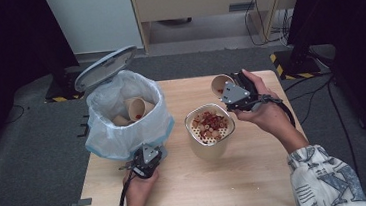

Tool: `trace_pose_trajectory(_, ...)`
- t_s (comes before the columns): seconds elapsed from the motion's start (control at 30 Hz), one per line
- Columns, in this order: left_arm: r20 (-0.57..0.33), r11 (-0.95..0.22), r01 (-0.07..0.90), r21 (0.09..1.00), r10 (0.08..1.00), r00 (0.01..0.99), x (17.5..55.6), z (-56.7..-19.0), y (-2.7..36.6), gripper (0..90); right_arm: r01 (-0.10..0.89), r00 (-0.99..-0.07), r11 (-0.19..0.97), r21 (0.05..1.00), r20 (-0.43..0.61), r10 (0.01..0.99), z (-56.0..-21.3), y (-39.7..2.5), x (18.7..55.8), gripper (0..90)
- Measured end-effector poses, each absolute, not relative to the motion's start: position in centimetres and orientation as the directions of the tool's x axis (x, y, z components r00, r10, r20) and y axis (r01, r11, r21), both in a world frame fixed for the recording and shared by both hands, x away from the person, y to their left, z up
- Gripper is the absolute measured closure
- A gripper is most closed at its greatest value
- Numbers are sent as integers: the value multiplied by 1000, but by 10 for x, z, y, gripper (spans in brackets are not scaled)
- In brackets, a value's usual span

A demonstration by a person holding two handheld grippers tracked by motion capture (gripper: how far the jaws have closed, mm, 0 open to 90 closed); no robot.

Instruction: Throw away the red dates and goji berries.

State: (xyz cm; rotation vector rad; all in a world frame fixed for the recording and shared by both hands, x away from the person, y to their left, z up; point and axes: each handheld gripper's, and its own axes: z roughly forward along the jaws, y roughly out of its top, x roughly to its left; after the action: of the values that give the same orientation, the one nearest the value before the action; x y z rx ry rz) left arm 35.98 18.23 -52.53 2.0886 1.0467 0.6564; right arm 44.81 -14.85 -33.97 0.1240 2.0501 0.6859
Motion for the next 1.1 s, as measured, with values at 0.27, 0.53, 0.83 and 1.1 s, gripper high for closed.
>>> trace_pose_trajectory(0.27, 125, -428, 474, 770, 829, 545, 360, -525, 182, 884, -135, -596, 781, 610, -680, 427, -336, -156, 451, 307)
trace_pose_trajectory(0.53, 126, -429, 474, 769, 829, 545, 360, -525, 182, 883, -82, -658, 662, 745, -539, 526, -332, -164, 454, 306)
trace_pose_trajectory(0.83, 126, -428, 474, 769, 829, 545, 360, -525, 182, 883, -53, -681, 626, 778, -487, 546, -332, -166, 455, 303)
trace_pose_trajectory(1.1, 126, -428, 474, 770, 829, 545, 360, -525, 182, 883, -11, -702, 581, 814, -420, 575, -331, -169, 458, 303)
